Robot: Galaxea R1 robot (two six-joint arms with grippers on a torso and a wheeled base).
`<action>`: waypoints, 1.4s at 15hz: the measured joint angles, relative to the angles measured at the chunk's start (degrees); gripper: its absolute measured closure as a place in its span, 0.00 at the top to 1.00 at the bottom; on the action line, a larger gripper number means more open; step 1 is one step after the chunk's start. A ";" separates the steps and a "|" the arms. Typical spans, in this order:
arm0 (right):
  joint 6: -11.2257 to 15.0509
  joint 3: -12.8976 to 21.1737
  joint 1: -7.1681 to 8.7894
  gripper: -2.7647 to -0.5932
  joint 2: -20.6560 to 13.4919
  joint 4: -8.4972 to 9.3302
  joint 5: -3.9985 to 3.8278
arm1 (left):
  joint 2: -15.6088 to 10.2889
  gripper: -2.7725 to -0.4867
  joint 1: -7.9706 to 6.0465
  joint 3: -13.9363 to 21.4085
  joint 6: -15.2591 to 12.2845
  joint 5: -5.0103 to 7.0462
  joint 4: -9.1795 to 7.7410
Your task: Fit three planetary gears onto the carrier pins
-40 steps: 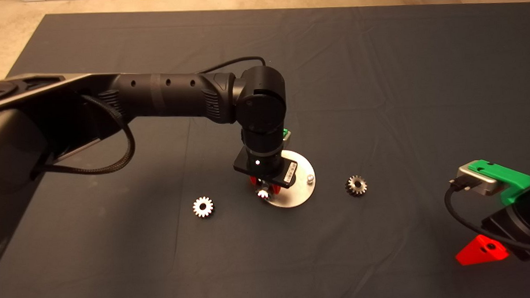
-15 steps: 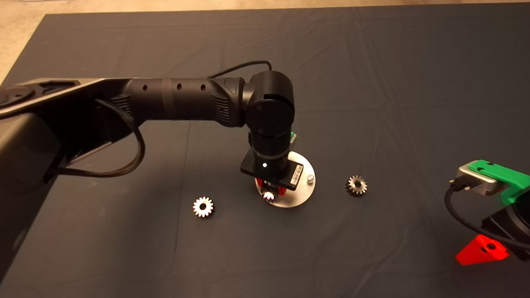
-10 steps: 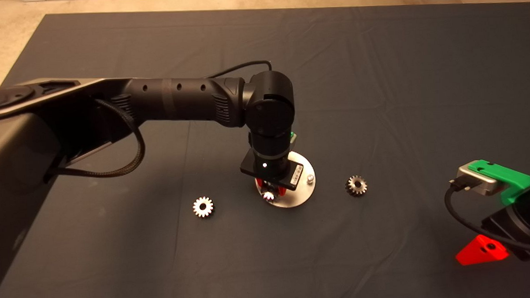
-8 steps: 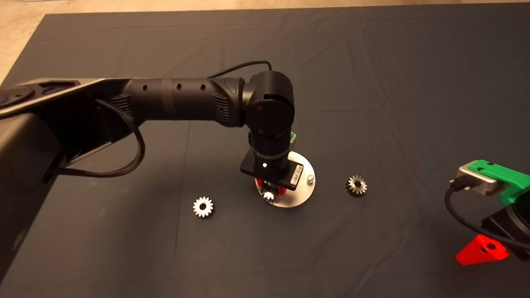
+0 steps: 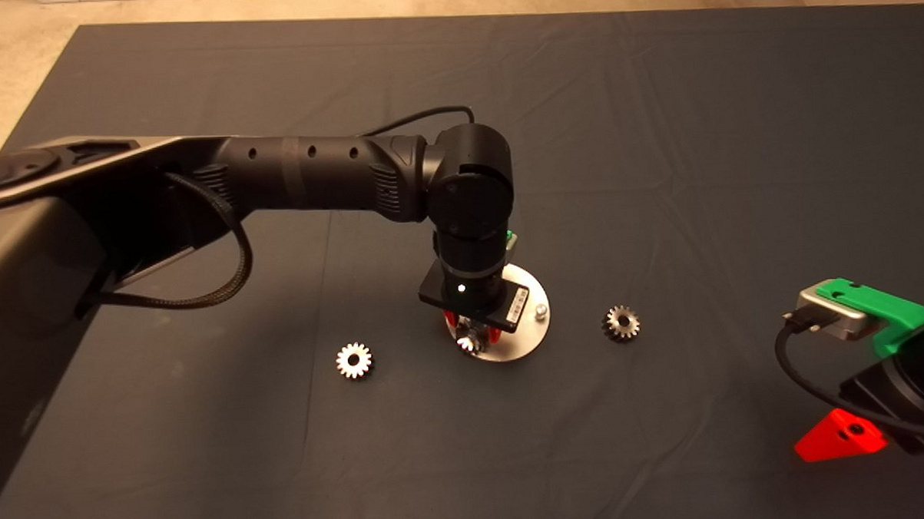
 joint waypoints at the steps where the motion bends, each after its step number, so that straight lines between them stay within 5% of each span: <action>1: 0.00 0.00 0.00 0.99 0.00 0.02 0.00 | -0.21 0.36 -0.13 0.09 -0.01 0.04 -0.02; 6: 0.00 0.00 0.00 0.99 0.00 0.02 0.00 | -3.10 0.48 -2.92 1.49 -0.24 0.00 -0.11; 9: 0.00 0.00 0.00 0.99 0.00 0.02 -0.02 | -7.99 0.54 -3.64 4.34 -0.56 -0.06 -0.13; 15: 0.00 0.00 0.00 0.99 0.05 0.00 0.15 | -22.33 0.62 -3.97 19.17 -4.79 0.07 0.11; 21: 0.00 0.00 0.00 0.99 0.05 0.02 0.17 | -32.29 0.74 -4.44 31.81 -10.46 0.07 5.55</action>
